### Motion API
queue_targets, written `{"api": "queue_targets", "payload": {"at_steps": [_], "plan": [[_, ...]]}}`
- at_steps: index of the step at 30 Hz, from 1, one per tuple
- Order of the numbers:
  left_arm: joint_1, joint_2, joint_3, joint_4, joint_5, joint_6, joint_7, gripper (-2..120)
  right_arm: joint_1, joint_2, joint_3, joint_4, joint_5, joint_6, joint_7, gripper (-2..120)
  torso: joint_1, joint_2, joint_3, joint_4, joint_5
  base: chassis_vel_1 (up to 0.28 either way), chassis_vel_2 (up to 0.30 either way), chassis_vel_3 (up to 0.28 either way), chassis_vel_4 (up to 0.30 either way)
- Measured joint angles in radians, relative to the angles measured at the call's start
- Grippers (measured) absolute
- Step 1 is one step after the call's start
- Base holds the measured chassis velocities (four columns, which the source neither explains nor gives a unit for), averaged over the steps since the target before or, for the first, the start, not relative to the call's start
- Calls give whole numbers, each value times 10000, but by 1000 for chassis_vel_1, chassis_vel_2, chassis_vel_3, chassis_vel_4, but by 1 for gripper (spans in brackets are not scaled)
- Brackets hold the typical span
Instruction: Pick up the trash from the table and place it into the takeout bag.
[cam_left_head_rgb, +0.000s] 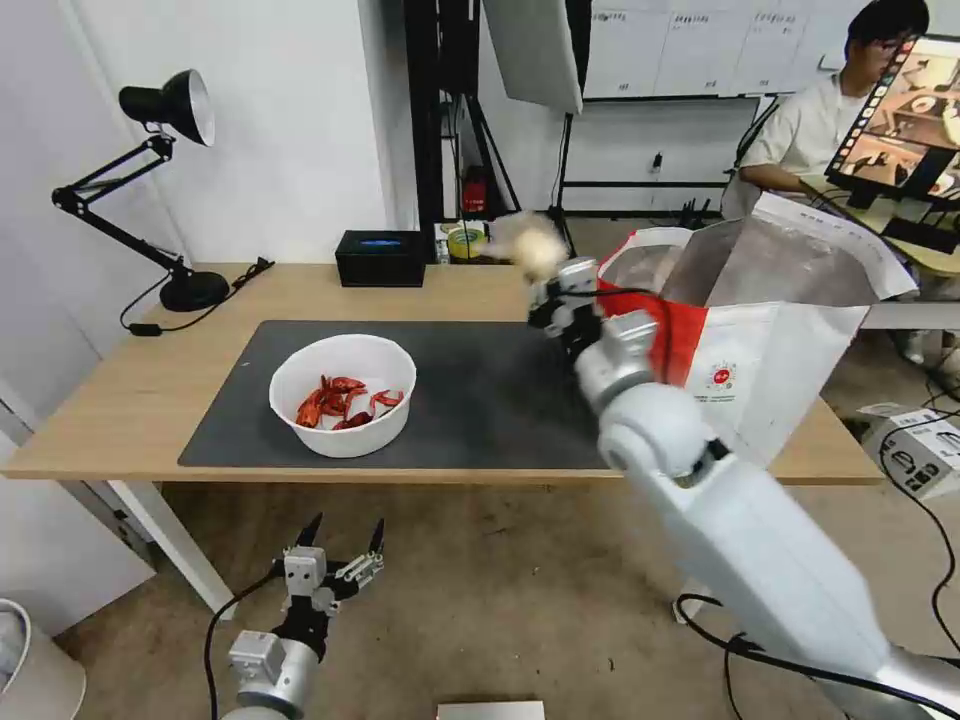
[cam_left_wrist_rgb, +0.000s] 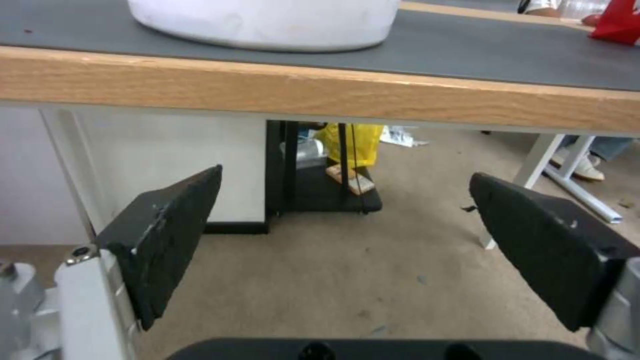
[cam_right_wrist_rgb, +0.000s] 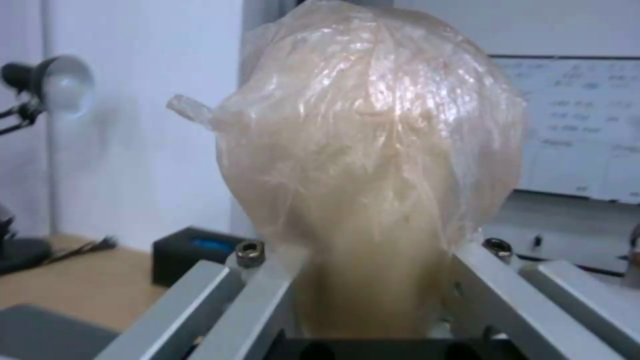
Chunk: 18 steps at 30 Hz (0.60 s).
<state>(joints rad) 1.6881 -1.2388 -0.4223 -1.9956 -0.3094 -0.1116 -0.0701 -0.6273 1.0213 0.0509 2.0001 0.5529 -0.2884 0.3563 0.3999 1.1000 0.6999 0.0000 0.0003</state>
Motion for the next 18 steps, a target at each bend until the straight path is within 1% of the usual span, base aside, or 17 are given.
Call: {"api": "queue_targets", "payload": {"at_steps": [2, 3, 5, 6, 8, 9, 12, 18], "plan": [[15, -39, 45, -17, 34, 0, -5, 100, 33, -427, 411, 152, 316, 13, 192, 7, 1, 0, 0, -1, -1, 0, 0, 0, 0], [15, -39, 45, -17, 34, 0, -5, 100, 33, -427, 411, 152, 316, 13, 192, 7, 1, 0, 0, -1, -1, 0, 0, 0, 0], [30, -38, 51, -28, 41, 0, -15, 100, 82, -866, 852, 144, 493, 16, 265, 7, 0, 0, 0, 0, -1, 0, 0, 0, 0], [30, -38, 51, -28, 41, 0, -15, 100, 82, -866, 852, 144, 493, 16, 265, 7, 0, 0, 0, 0, -1, 0, 0, 0, 0], [42, -21, 48, -53, 44, 0, -17, 100, 32, -1231, 1225, -15, 640, 17, 274, 7, 0, 0, 1, 0, -2, 0, 0, 0, 0], [42, -21, 48, -53, 44, 0, -17, 100, 32, -1231, 1225, -15, 640, 17, 274, 7, 0, 0, 1, 0, -2, 0, 0, 0, 0], [54, -1, 56, -99, 46, 0, -29, 100, -285, -1591, 1689, -250, 733, 17, 250, 7, 0, 0, 1, -1, 0, 0, 0, 0, 0], [82, -10, 135, -124, 139, -3, -42, 100, -728, -1893, 2087, -365, 775, -62, 261, 7, 0, 0, 1, -1, 0, 0, 0, 0, 0]]}}
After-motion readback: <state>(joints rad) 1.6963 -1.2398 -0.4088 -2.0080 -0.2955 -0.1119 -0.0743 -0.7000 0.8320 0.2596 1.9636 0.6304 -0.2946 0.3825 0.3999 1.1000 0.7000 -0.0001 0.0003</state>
